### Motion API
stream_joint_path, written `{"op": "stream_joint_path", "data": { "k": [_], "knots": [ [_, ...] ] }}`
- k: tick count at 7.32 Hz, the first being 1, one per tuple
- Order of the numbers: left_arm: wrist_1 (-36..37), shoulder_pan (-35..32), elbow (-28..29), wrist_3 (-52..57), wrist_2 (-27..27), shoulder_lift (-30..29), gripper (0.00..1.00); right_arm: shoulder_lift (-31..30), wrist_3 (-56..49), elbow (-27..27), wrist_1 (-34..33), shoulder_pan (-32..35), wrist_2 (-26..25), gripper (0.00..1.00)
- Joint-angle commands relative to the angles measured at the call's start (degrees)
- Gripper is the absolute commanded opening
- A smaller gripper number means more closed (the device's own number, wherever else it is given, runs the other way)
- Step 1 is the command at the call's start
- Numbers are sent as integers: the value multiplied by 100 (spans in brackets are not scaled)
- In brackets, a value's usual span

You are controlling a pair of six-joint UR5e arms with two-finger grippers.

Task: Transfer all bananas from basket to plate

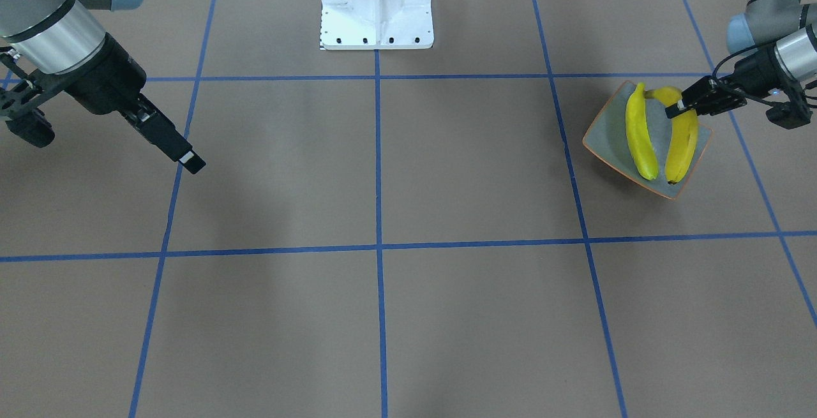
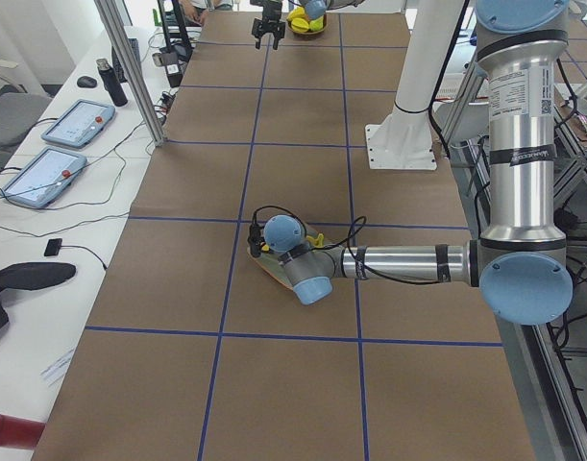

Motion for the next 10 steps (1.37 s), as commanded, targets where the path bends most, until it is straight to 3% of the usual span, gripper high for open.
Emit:
{"op": "stream_joint_path", "data": {
  "k": [1,4,5,7,10],
  "knots": [
    [0,38,-8,4,17,-18,36,27,0,4,0,-1,-80,100],
    [0,188,1,30,61,-54,75,19,185,92,0,-1,-71,100],
    [0,162,1,30,69,-53,82,19,185,92,0,-1,-71,100],
    [-9,144,-8,30,201,-53,87,36,185,83,0,-1,-71,100],
    [-9,-153,-60,21,184,-62,88,2,176,83,0,-1,-63,100]
  ]
}}
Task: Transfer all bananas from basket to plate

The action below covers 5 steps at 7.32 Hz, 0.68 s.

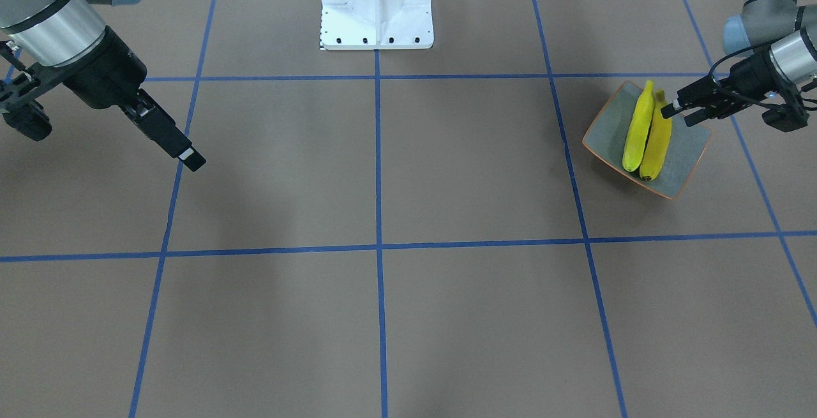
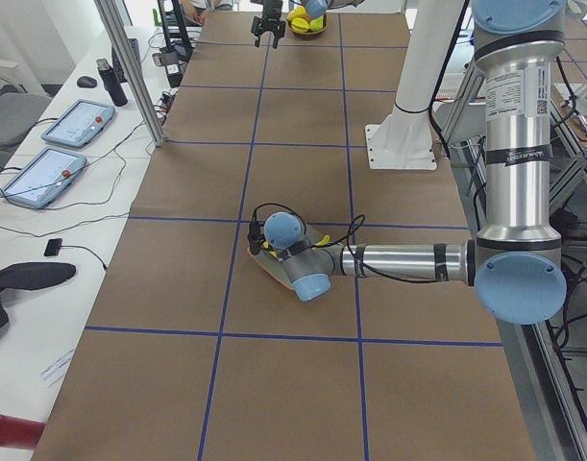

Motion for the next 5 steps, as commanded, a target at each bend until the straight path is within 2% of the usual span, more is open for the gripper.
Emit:
{"op": "stream_joint_path", "data": {
  "k": [1,2,3,4,5],
  "knots": [
    [0,-349,-108,-29,-7,-7,87,-70,-50,-9,0,17,24,100],
    [8,-542,-127,-38,19,-42,87,-122,-155,-44,0,44,-2,100],
    [8,-736,-135,23,437,-86,87,-236,-557,-62,0,131,-11,100],
    [8,-737,-153,145,1111,-77,87,-420,-1283,-97,0,280,-19,100],
    [156,-720,-127,799,1536,-77,91,-604,-1986,-158,0,473,-37,100]
  ]
}}
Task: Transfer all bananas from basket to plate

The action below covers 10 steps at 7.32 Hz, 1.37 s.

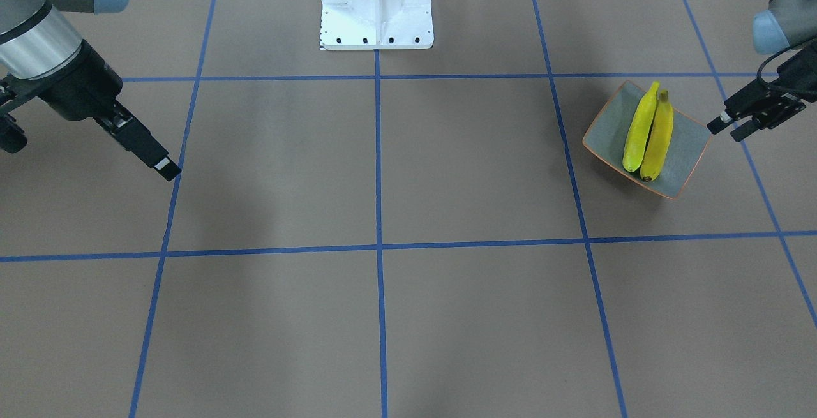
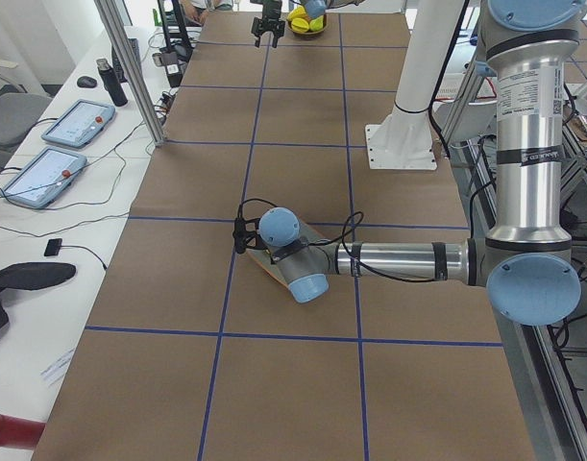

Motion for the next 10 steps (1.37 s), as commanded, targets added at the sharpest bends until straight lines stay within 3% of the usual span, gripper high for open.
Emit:
{"op": "stream_joint_path", "data": {
  "k": [1,3,6,10],
  "knots": [
    [607,-149,-24,1595,818,-4,98,-457,-1584,-87,9,439,-9,100],
    [1435,-492,-77,2928,1031,-4,99,-1089,-3009,-105,18,852,-18,100],
    [2428,-537,-514,3626,1023,-13,99,-2047,-4944,-358,9,1625,0,100],
    [2625,-537,-867,3619,1014,40,99,-2410,-6731,-1718,53,2594,-26,100]
  ]
}}
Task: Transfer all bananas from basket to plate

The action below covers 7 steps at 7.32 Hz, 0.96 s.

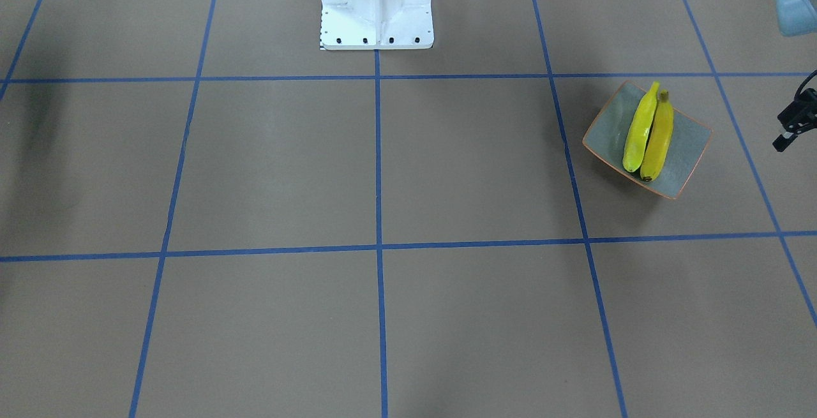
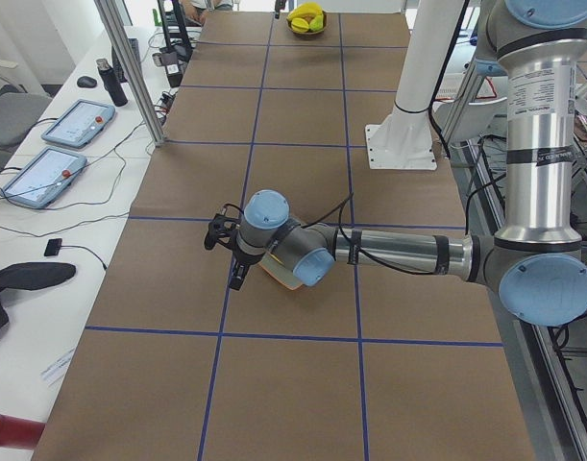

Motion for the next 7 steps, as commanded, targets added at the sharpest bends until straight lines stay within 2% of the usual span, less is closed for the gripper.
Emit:
{"op": "stream_joint_path", "data": {
  "k": [1,4,7],
  "knots": [
    [62,-3,-228,-46,-3,99,99,-62,-443,-645,21,290,-23,100],
    [150,-3,-326,-64,-3,108,99,-806,-1256,-577,57,606,-190,100],
    [159,-21,-423,-82,-3,117,99,-1169,-1873,-594,57,668,-426,99]
  ]
}}
